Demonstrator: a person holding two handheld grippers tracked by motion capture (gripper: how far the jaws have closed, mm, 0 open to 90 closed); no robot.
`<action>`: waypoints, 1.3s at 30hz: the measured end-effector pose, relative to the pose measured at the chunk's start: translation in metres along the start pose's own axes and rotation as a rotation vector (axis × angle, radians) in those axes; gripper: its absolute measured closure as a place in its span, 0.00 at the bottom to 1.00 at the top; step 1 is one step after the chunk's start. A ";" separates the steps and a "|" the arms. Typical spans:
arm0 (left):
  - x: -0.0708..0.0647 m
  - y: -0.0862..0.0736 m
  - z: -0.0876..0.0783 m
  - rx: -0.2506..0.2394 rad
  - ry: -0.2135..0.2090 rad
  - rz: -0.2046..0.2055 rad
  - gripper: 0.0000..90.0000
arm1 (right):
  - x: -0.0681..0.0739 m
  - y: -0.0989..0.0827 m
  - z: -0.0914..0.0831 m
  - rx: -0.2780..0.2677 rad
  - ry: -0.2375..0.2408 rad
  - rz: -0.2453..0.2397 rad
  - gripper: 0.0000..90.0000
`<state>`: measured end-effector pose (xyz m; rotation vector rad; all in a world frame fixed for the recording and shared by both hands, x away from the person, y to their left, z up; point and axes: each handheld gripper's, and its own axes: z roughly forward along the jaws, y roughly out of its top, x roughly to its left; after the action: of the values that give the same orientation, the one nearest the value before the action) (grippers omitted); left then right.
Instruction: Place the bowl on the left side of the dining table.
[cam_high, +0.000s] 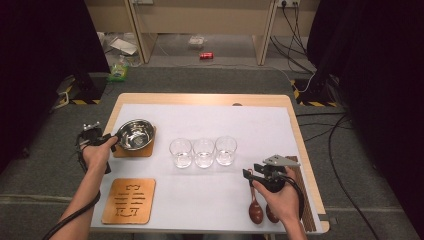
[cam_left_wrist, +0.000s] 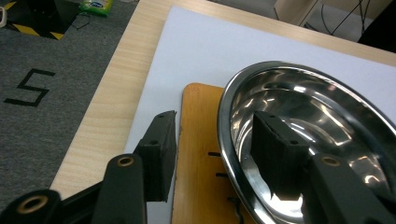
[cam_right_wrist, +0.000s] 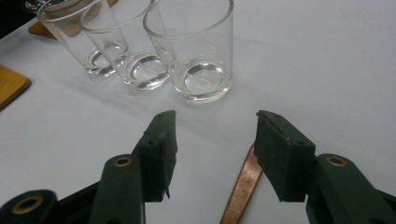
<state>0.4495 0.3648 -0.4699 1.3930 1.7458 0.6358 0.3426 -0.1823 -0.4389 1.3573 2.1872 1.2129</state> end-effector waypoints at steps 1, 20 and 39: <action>0.000 0.000 0.000 0.000 0.000 0.000 0.54 | 0.000 0.000 0.000 -0.001 0.001 0.000 0.54; -0.029 -0.008 -0.046 -0.067 -0.071 0.052 0.47 | 0.001 0.000 0.002 -0.021 -0.011 -0.008 0.47; -0.082 -0.029 -0.073 -0.056 -0.221 0.122 0.47 | -0.004 -0.002 -0.001 -0.003 -0.029 -0.012 0.52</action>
<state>0.3799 0.2854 -0.4297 1.4793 1.4682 0.5676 0.3434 -0.1864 -0.4406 1.3496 2.1704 1.1843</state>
